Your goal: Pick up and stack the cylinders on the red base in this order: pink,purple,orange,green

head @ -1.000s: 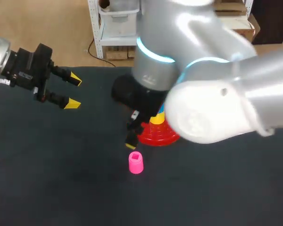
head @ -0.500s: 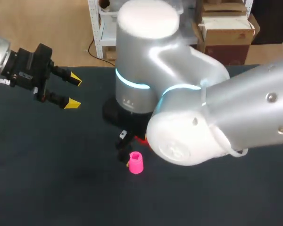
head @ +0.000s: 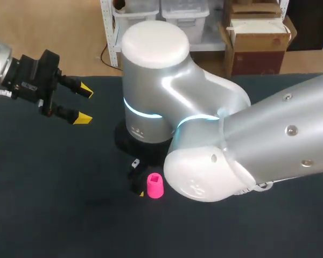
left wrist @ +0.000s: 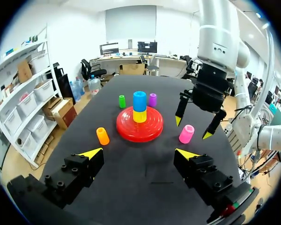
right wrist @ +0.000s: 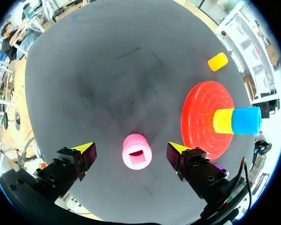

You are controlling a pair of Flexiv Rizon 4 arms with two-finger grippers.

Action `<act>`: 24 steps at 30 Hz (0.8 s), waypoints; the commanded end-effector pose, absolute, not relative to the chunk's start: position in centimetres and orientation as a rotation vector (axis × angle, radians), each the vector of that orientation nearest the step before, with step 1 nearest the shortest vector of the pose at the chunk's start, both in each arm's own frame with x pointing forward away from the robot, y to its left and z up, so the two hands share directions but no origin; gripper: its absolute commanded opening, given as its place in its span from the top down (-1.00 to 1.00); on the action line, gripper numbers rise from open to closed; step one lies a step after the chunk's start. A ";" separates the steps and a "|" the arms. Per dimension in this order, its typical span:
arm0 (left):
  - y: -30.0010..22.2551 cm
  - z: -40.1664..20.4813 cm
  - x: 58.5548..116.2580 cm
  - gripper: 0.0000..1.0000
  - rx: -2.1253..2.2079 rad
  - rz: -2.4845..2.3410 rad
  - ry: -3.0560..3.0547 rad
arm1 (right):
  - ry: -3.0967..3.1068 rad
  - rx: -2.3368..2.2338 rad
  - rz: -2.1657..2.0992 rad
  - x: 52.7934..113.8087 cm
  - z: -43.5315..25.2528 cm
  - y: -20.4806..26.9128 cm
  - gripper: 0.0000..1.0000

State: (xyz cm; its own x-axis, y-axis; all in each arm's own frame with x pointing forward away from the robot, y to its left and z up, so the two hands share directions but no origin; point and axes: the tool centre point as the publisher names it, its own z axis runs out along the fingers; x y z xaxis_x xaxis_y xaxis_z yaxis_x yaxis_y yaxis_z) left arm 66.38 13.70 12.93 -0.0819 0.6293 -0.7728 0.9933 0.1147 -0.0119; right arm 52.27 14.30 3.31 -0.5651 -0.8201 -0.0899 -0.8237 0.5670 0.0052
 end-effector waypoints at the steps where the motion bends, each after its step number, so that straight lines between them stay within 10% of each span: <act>1: 13.8 12.9 66.2 -1.00 1.576 -0.756 1.779 | 2.715 -1.421 0.064 52.5 3.1 13.9 -1.00; 13: 13.8 12.9 66.2 -1.00 1.576 -0.756 1.779 | 2.738 -1.387 0.053 51.9 2.6 13.4 -0.68; 20: 13.8 12.9 66.2 -1.00 1.576 -0.756 1.779 | 2.773 -1.360 0.009 51.8 2.6 13.5 1.00; 24: 13.8 12.9 66.2 -1.00 1.576 -0.756 1.779 | 2.726 -1.307 0.002 52.2 4.9 12.7 1.00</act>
